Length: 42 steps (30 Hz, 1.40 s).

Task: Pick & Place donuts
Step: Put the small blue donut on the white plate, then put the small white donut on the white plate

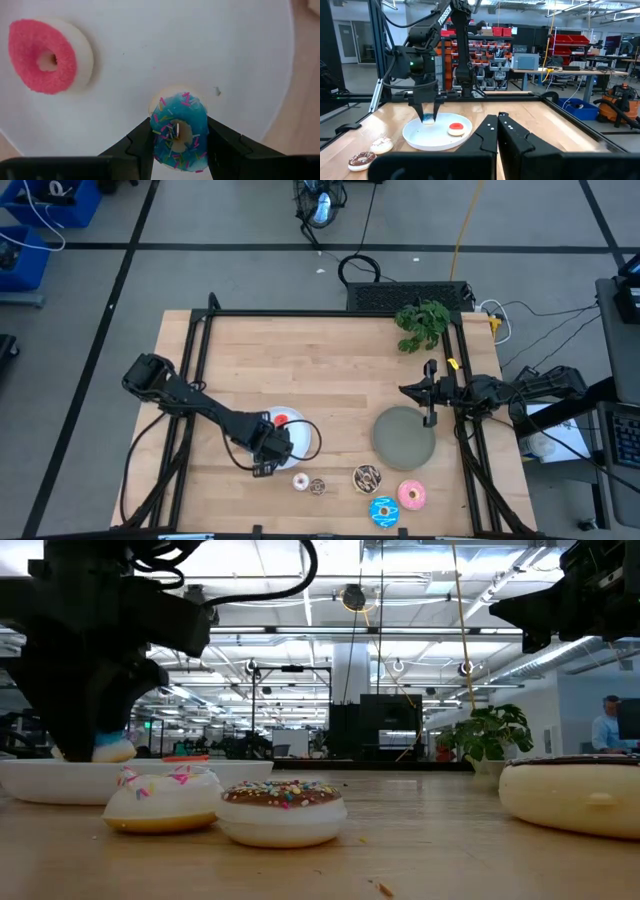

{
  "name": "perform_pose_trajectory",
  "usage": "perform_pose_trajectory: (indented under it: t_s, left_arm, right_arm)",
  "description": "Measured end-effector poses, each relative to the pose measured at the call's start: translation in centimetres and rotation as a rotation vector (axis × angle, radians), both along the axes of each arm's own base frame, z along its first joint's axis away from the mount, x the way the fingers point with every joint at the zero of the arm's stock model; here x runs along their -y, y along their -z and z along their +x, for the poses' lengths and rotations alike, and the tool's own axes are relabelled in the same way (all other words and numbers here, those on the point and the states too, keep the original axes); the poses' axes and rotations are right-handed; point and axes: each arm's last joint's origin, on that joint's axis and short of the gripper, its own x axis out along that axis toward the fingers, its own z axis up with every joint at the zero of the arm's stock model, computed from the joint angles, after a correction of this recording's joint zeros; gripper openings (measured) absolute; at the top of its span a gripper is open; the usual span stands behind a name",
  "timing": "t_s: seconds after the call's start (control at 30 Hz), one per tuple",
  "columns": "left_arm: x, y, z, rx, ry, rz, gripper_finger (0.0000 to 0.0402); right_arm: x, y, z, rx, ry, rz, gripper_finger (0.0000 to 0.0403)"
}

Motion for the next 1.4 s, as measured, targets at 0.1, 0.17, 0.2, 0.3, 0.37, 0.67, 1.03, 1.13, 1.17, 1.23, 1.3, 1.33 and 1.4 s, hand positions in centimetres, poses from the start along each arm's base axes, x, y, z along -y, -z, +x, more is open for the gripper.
perform_pose_trajectory:
  t_s: [0.1, 0.17, 0.2, 0.3, 0.37, 0.67, 1.03, 1.13, 1.17, 1.23, 1.3, 1.33, 1.4]
  left_arm:
    - [-0.2, 0.3, -0.2, -0.012, -0.025, 0.003, 0.015]
    - [-0.2, 0.5, -0.3, -0.019, -0.046, 0.004, 0.015]
    - [-0.3, 0.6, -0.4, -0.022, -0.055, 0.004, 0.015]
    - [-0.4, 1.1, -0.8, -0.034, -0.078, 0.008, 0.015]
    - [-0.6, 1.4, -1.0, -0.048, -0.095, 0.011, 0.0151]
    - [-1.2, 1.1, -0.3, -0.045, -0.202, -0.043, 0.0248]
    - [-1.2, 1.0, -0.3, -0.045, -0.139, -0.051, 0.034]
    - [-1.0, -0.2, 0.0, -0.038, -0.123, -0.063, 0.0344]
    - [-0.9, -0.7, 0.3, -0.03, -0.116, -0.07, 0.0344]
    - [-0.7, -2.0, 0.8, -0.024, -0.105, -0.07, 0.0341]
    - [-0.4, -3.9, 1.3, -0.012, -0.107, -0.063, 0.0337]
    - [-0.3, -4.9, 1.6, 0.0, -0.116, -0.071, 0.0333]
    - [0.1, -6.8, 2.2, 0.033, -0.121, -0.093, 0.0319]
  right_arm:
    - [0.0, 0.0, 0.0, 0.0, 0.0, 0.0, 0.0]
    - [0.0, 0.0, 0.0, 0.0, 0.0, 0.0, 0.0]
    - [0.0, 0.0, 0.0, 0.0, 0.0, 0.0, 0.0]
    - [0.0, 0.0, 0.0, 0.0, 0.0, 0.0, 0.0]
    - [0.0, 0.0, 0.0, 0.0, 0.0, 0.0, 0.0]
    - [0.0, 0.0, 0.0, 0.0, -0.001, 0.003, 0.0]
    - [0.0, 0.0, 0.0, -0.001, 0.0, 0.001, 0.0]
    - [0.0, 0.0, 0.0, 0.0, 0.0, 0.001, 0.0]
    - [0.0, 0.0, 0.0, -0.001, 0.0, 0.0, 0.0]
    - [0.0, 0.0, 0.0, -0.001, 0.0, 0.0, 0.0]
    - [0.0, 0.0, 0.0, 0.0, 0.0, 0.0, 0.0]
    - [0.0, 0.0, 0.0, 0.0, 0.0, 0.0, 0.0]
    - [0.0, 0.0, 0.0, 0.0, 0.0, 0.0, 0.0]
